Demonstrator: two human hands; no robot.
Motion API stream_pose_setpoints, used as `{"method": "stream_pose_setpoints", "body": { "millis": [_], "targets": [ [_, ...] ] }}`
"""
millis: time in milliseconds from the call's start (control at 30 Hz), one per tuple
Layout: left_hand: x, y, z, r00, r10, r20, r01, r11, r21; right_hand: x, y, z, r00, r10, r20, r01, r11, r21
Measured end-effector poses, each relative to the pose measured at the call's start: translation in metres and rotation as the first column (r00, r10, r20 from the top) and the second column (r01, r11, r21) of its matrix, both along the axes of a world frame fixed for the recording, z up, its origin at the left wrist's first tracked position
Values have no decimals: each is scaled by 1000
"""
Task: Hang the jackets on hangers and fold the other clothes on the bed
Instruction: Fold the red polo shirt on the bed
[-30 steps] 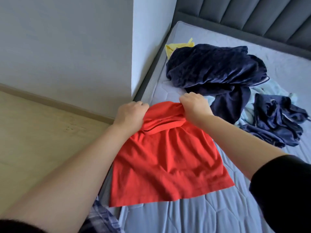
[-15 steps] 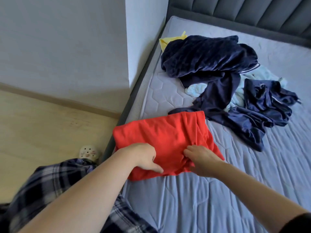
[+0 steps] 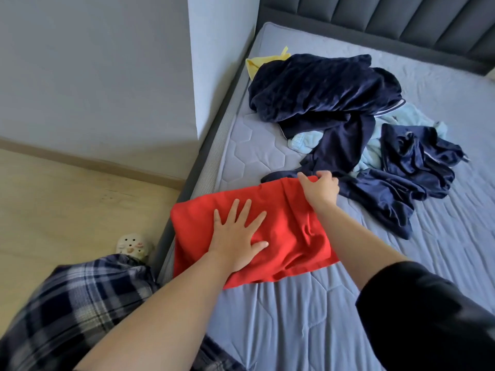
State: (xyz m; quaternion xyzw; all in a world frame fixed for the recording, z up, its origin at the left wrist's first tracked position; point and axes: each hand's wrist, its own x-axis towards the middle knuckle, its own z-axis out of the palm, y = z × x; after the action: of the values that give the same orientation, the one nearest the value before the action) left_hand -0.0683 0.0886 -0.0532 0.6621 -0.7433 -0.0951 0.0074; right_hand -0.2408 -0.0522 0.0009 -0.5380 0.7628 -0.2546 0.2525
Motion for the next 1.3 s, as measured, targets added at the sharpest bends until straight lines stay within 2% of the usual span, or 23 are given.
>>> {"method": "stream_pose_setpoints", "body": {
  "millis": [67, 133, 200, 267, 300, 367, 433, 467, 533, 600, 667, 733, 767, 800, 833, 900, 967, 1033, 1100, 1167, 1200, 1267, 1300],
  "targets": [
    [1, 2, -6, 998, -46, 33, 45, 999, 11, 0, -8, 2, 977, 186, -105, -182, 982, 45],
    [4, 5, -13, 994, -101, 44, 99, 995, 32, -4, -18, 4, 950, 279, -138, -266, 958, 104],
    [8, 6, -18, 991, -133, 15, 131, 988, 85, -15, -29, 6, 982, 169, -89, -158, 980, 122],
    [11, 5, -19, 988, -151, -11, 151, 978, 143, -32, -36, 1, 988, -58, 145, 26, 977, 213],
    [13, 5, -18, 987, -160, -20, 161, 974, 162, -37, -34, -4, 943, -177, 282, 86, 947, 309],
    [15, 4, -15, 985, -167, -29, 170, 976, 136, -48, -30, -13, 839, -335, 428, 134, 891, 434],
    [14, 2, -10, 992, -128, 8, 128, 992, -10, -51, -24, -13, 782, -391, 485, 191, 891, 411],
    [14, 0, -8, 998, -66, 19, 68, 993, -94, -51, -21, -13, 749, -399, 529, 203, 898, 390],
    [15, -5, -6, 997, 78, -18, -80, 982, -171, -51, -15, -9, 715, -351, 604, 68, 895, 440],
    [17, -8, -10, 989, 143, -35, -145, 985, -95, -54, -6, -8, 734, -273, 622, -100, 862, 497],
    [21, -8, -17, 989, 145, -18, -145, 989, -4, -60, -5, -12, 811, -218, 542, -65, 888, 455],
    [24, -7, -22, 990, 138, -22, -137, 989, 51, -69, -6, -18, 948, -144, 283, 73, 966, 246],
    [26, -6, -24, 990, 139, -27, -137, 988, 66, -70, -6, -19, 977, -138, 160, 114, 982, 149],
    [27, -6, -24, 989, 142, -31, -139, 987, 75, -69, -4, -21, 980, -166, 112, 154, 983, 104],
    [28, -6, -25, 989, 144, -34, -141, 987, 77, -67, -1, -24, 963, -216, 161, 200, 973, 112],
    [29, -5, -25, 988, 149, -31, -147, 987, 67, -61, 8, -31, 904, -302, 303, 236, 943, 236],
    [29, -4, -24, 988, 150, -25, -148, 987, 57, -59, 18, -37, 899, -241, 367, 109, 932, 345],
    [28, -3, -24, 990, 142, -24, -140, 988, 67, -66, 28, -42, 919, -182, 350, 32, 919, 394],
    [28, -3, -23, 991, 132, -33, -129, 988, 87, -74, 39, -39, 938, -232, 256, 124, 918, 378],
    [30, -3, -21, 991, 123, -45, -119, 988, 95, -74, 44, -32, 972, -233, 12, 223, 942, 250],
    [31, -2, -21, 992, 118, -53, -113, 989, 94, -69, 45, -28, 972, -208, -113, 222, 966, 131],
    [33, -1, -19, 991, 107, -75, -101, 991, 83, -44, 45, -20, 954, -117, -275, 62, 978, -199],
    [33, -1, -19, 989, 120, -90, -113, 991, 72, -23, 46, -16, 940, -37, -338, -90, 932, -351]
  ]
}}
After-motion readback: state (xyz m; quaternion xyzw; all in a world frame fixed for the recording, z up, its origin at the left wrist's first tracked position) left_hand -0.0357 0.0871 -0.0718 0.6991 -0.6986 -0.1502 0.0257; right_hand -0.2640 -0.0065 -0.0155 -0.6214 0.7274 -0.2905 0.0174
